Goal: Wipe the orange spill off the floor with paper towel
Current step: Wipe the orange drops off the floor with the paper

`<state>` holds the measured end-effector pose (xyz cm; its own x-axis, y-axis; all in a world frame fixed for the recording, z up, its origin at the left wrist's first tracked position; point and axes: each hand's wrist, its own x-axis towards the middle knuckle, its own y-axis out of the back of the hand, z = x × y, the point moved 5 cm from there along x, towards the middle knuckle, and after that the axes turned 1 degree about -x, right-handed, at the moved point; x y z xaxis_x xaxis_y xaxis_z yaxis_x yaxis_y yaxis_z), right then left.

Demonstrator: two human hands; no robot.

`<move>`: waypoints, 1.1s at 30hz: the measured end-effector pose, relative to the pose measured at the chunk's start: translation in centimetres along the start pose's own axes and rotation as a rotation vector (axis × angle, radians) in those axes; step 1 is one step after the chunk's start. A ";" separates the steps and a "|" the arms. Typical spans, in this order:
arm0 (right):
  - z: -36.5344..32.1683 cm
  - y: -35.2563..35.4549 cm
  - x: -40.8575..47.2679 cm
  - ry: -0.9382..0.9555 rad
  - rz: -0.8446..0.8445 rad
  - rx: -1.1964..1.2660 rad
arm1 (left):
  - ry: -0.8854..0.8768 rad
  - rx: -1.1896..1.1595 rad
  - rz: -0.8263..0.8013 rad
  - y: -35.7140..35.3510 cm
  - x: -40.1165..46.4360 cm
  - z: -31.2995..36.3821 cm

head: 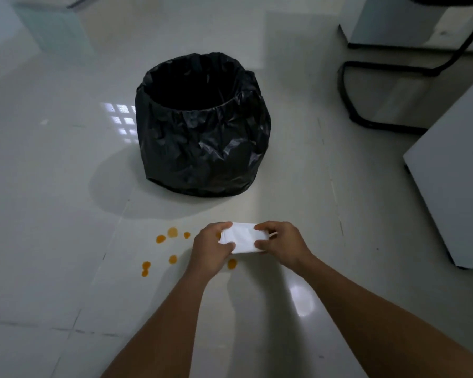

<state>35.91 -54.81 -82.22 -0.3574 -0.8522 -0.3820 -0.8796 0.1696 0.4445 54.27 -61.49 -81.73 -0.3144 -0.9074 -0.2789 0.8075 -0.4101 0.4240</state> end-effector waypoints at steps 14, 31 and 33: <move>2.0 -2.5 0.2 0.043 0.092 -0.200 | -0.105 0.158 -0.058 -1.3 0.7 -3.0; 2.3 -5.5 -0.7 0.405 -0.044 -0.966 | -0.397 0.850 -0.100 -2.4 1.0 -4.0; 3.1 -5.8 -1.0 0.412 -0.077 -1.020 | -0.470 0.932 -0.160 -3.0 0.6 -4.6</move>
<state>40.37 -53.45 -86.94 -0.0142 -0.9749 -0.2222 -0.1548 -0.2174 0.9637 53.93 -60.35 -87.12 -0.7065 -0.6987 -0.1125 0.0999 -0.2559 0.9615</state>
